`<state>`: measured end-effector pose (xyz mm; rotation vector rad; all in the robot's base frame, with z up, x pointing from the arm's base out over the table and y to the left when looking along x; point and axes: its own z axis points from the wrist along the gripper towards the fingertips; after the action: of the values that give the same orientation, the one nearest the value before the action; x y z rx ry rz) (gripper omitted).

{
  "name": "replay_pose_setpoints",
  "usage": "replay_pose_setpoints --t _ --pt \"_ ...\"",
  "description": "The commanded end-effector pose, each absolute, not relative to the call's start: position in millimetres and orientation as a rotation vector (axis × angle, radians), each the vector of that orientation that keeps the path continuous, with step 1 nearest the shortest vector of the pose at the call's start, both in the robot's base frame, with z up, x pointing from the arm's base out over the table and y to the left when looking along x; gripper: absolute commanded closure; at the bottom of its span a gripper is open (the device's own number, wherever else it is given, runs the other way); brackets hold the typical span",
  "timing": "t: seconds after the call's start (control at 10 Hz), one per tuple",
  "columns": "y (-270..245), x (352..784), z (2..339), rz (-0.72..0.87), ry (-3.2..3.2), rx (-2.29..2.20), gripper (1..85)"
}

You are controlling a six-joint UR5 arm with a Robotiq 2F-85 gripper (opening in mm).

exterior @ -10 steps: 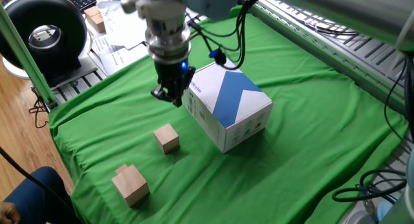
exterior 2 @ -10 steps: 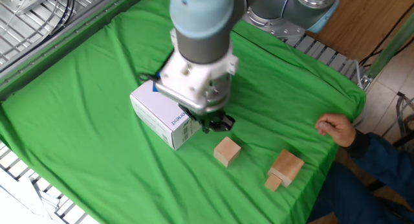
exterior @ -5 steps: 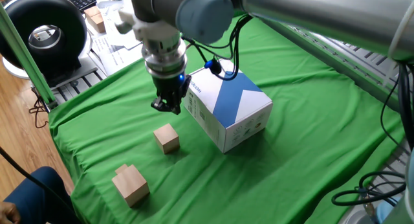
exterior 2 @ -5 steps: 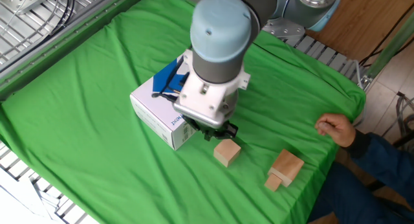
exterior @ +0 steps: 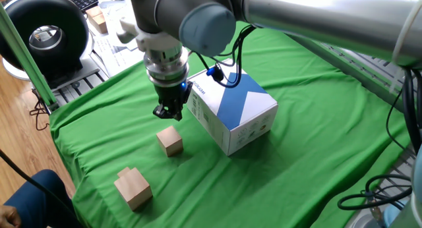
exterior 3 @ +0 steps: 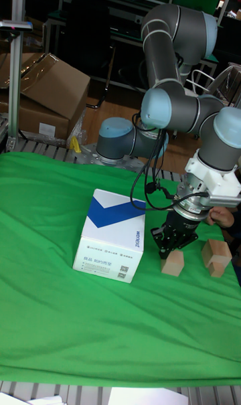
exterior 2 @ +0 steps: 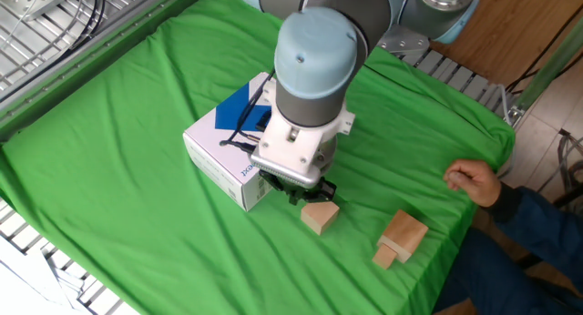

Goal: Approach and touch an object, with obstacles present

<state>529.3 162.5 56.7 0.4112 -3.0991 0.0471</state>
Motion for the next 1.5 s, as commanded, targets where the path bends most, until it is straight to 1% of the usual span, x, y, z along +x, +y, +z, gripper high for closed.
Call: replay_pose_setpoints --t 0.0,0.6,1.1,1.2,1.3,1.4 --pt "170.3 529.5 48.3 0.004 -3.107 0.401 83.3" --pt "170.5 532.2 38.6 0.008 -3.121 0.418 83.3" --pt "197.8 521.7 37.6 -0.138 -3.113 0.28 83.3" --pt "211.7 514.8 41.8 -0.217 -3.087 0.207 83.3" --pt "208.7 513.6 44.3 -0.201 -3.08 0.214 83.3" --pt "200.3 516.5 45.1 -0.152 -3.088 0.251 83.3"
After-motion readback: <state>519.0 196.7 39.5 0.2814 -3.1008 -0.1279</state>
